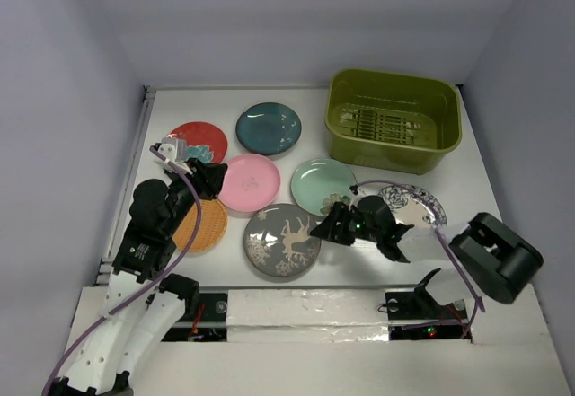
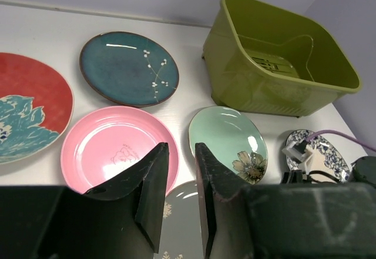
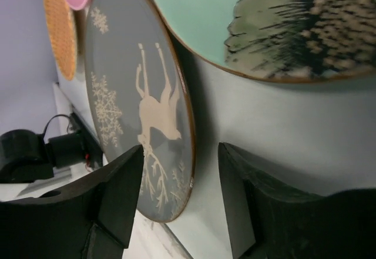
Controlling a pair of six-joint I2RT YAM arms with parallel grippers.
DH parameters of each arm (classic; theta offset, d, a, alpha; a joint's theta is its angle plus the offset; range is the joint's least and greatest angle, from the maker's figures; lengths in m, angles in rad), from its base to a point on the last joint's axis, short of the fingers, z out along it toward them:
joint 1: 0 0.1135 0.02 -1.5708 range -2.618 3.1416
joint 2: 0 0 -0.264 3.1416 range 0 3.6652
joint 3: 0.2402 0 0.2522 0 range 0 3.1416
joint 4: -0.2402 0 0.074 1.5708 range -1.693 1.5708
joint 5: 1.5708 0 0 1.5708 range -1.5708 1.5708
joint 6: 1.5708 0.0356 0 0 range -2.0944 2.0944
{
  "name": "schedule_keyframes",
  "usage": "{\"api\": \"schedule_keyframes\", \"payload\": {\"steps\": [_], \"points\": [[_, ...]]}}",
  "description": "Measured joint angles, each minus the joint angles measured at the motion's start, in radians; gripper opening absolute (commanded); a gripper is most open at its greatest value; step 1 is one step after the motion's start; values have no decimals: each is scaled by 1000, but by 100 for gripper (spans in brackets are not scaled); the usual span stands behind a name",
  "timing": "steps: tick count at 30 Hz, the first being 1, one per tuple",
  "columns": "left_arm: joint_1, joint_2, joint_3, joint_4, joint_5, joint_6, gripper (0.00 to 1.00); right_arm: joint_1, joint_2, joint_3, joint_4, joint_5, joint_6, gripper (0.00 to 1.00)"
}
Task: Place the plates into the plastic bin on the countertop
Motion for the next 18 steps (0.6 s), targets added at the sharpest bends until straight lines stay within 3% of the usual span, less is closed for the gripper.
{"api": "schedule_keyframes", "payload": {"steps": [10,15,18], "points": [[0,-15,0,-2,-22,0,25,13,246,-3,328,-56,87,35],[0,-53,0,-2,-43,0,26,15,262,-32,365,-54,114,3],[0,-66,0,0,-51,0,27,16,215,-51,363,-50,128,0]]}}
